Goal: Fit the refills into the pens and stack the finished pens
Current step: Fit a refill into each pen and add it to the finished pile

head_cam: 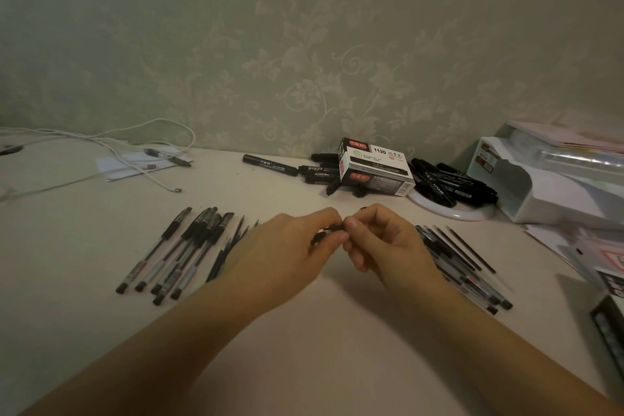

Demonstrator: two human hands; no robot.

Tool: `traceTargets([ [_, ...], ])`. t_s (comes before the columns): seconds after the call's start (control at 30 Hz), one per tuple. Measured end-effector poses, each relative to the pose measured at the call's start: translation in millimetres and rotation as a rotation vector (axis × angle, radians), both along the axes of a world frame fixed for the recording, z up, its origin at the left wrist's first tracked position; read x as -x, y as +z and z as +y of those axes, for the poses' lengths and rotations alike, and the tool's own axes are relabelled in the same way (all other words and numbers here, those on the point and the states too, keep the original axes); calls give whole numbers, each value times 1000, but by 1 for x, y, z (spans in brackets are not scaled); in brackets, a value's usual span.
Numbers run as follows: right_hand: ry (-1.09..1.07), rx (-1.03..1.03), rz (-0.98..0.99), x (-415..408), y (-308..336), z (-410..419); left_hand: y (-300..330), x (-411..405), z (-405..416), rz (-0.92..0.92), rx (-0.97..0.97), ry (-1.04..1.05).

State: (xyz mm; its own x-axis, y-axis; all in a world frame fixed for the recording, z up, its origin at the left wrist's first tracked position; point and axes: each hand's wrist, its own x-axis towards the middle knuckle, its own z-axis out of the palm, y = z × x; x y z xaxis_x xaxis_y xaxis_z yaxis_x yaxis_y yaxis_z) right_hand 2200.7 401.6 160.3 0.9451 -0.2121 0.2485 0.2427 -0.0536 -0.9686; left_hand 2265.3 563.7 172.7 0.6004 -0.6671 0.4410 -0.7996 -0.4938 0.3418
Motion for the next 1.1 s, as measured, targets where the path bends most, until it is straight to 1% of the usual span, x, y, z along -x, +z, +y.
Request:
traceTargets([
  [0.2,-58,-11,-42,-3,-6,-2,0,1,0,-79,-57,61],
  [0.27,-136,17,-61,-4,-7,-5,-2,1,0,-47,-54,99],
  [0.3,-190,68,-62,-4,-8,-8,-2,0,1,-19,-40,118],
  [0.33,-249,158,-55,-4,-10,-11,-2,-1,2,10,-20,132],
  [0.37,-300,296,-36,-3,-12,-14,-3,-3,3,31,-3,140],
  [0.43,-346,661,16,-2,-17,-16,-3,-3,4,46,-2,140],
  [0.47,-335,811,22,-1,-19,-15,-3,-3,5,41,-15,135],
  [0.5,-312,907,13,0,-21,-14,-4,-3,4,35,-35,127],
  [0.57,-280,980,-6,0,-24,-13,-4,-2,4,27,-67,108],
  [0.73,-270,978,-35,-1,-24,-15,-6,-3,5,20,-70,77],
  [0.87,-279,968,-38,-1,-26,-14,-9,-6,5,19,-33,52],
  [0.97,-314,845,-90,-2,-19,-10,-11,-7,4,36,17,13],
  [1.03,-275,736,-99,0,-15,-6,-13,-6,3,46,53,-31],
  [1.1,-223,686,-80,2,-14,-4,-14,-4,1,52,84,-70],
])
